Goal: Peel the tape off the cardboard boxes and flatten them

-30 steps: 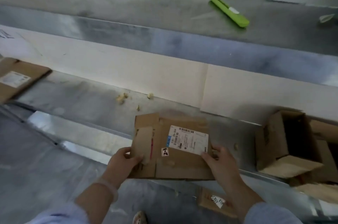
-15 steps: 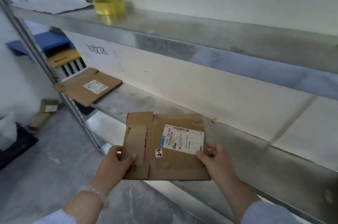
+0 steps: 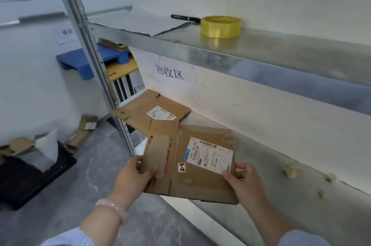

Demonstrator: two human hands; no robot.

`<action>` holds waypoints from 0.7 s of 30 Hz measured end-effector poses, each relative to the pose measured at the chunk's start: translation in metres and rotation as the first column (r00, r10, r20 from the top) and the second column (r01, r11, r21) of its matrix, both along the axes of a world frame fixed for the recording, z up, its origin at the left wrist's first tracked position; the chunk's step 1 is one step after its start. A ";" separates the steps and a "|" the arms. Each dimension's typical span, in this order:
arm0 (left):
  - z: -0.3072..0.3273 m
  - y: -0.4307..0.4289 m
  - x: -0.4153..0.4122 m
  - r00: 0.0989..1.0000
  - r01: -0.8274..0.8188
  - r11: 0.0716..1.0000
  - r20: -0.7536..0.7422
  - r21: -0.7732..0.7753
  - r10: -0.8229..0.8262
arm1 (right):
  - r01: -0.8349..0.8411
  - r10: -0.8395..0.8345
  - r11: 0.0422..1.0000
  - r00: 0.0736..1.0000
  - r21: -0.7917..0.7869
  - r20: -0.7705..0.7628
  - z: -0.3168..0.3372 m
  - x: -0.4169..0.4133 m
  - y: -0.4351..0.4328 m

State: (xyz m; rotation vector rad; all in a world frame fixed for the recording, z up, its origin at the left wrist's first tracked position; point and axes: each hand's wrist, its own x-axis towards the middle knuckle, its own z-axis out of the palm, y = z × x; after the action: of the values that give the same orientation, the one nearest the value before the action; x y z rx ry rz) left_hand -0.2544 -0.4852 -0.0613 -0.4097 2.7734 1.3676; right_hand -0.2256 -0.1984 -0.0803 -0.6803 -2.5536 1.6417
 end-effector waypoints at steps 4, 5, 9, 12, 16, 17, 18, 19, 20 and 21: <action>-0.007 -0.027 -0.057 1.000 -0.008 1.000 0.023 -0.022 0.009 | -0.012 0.012 1.000 1.000 0.004 0.007 -0.004 -0.058 -0.027; -0.007 -0.033 -0.072 1.000 -0.006 1.000 0.024 -0.029 0.007 | -0.018 0.018 1.000 1.000 0.004 0.015 -0.005 -0.073 -0.033; -0.004 -0.058 -0.128 0.999 -0.003 0.995 0.052 -0.105 0.008 | -0.046 0.049 0.998 0.997 -0.046 0.057 -0.008 -0.132 -0.059; 0.003 -0.080 -0.177 0.993 0.007 0.984 0.114 -0.180 0.014 | -0.078 0.084 0.994 0.993 -0.072 0.086 -0.004 -0.172 -0.082; -0.002 -0.105 -0.232 0.982 0.048 0.968 0.191 -0.246 0.000 | -0.107 0.117 0.992 0.978 -0.067 0.173 -0.004 -0.215 -0.109; -0.006 -0.112 -0.244 0.979 0.056 0.967 0.204 -0.249 -0.004 | -0.112 0.121 0.992 0.973 -0.057 0.197 -0.005 -0.224 -0.115; -0.009 -0.118 -0.256 0.976 0.069 0.964 0.216 -0.256 -0.012 | -0.112 0.119 0.993 0.968 -0.046 0.219 -0.006 -0.233 -0.122; -0.012 -0.124 -0.270 0.975 0.087 0.958 0.219 -0.272 -0.027 | -0.111 0.116 0.993 0.965 -0.035 0.235 -0.007 -0.242 -0.129; -0.013 -0.129 -0.285 0.974 0.113 0.949 0.220 -0.295 -0.048 | -0.107 0.109 0.994 0.963 -0.022 0.246 -0.008 -0.251 -0.136; -0.013 -0.134 -0.301 0.972 0.143 0.938 0.222 -0.316 -0.073 | -0.101 0.098 0.995 0.962 -0.004 0.256 -0.010 -0.261 -0.144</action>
State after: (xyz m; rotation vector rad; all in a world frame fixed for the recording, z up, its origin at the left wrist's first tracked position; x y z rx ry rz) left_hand -0.5554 -0.6191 -0.0741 -0.3739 2.7982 0.7851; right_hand -0.4865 -0.3422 -0.0900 -0.8265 -2.8135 1.6699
